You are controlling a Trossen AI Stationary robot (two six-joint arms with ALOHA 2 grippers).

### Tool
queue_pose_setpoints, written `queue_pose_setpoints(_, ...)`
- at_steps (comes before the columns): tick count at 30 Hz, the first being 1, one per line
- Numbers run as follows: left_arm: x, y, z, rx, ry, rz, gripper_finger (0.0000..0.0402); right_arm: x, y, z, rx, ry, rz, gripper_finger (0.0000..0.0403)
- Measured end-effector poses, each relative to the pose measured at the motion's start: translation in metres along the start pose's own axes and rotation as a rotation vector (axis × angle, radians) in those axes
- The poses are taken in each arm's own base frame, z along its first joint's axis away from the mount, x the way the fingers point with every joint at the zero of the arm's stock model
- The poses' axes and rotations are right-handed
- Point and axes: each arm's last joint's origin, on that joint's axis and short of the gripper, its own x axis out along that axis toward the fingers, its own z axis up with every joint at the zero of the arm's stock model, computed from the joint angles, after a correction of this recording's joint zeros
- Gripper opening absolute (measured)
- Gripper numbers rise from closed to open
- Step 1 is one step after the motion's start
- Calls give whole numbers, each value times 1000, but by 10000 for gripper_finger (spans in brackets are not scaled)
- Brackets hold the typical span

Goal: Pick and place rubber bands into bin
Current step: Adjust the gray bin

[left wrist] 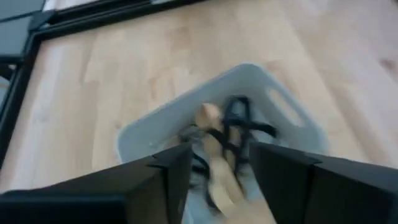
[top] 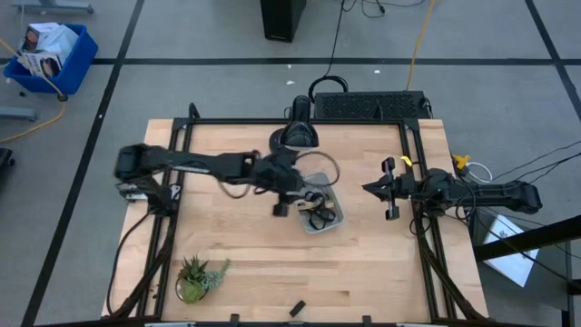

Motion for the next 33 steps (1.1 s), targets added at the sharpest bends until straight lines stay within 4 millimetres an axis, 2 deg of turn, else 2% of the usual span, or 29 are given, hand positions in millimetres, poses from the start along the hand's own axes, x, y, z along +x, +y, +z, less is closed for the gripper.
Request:
queue_pose_setpoints(3, -36, -19, 5, 60, -2, -2, 120, 0, 0, 0, 24, 1, -2, 0)
queue_pose_setpoints(7, -88, -40, 2, 116, 6, 59, 21, 0, 0, 0, 36, 0, -3, 0)
queue_pose_setpoints(10, -125, -49, -12, 69, 30, 100, 12, 0, 0, 0, 54, -1, -3, 0)
queue_pose_setpoints(13, -158, -57, -33, 7, -30, 99, 5, 0, 0, 0, 61, 0, -2, 0)
queue_pose_setpoints(17, -185, -71, -74, -62, -110, 75, 4, 0, 0, 0, 74, 0, -1, 0)
queue_pose_setpoints(20, -197, -80, -106, -99, -214, 82, 3, 0, 0, -1, 77, 8, 3, 0)
queue_pose_setpoints(23, -199, -85, -131, -94, -341, 100, 3, 0, 0, -3, 79, 26, 3, 0)
queue_pose_setpoints(28, -189, -89, -163, 4, -491, 115, 2, 0, 0, -3, 77, 29, 3, 0)
queue_pose_setpoints(33, -175, -83, -182, 12, -563, 196, 1, 0, -1, -3, 72, 33, -7, 0)
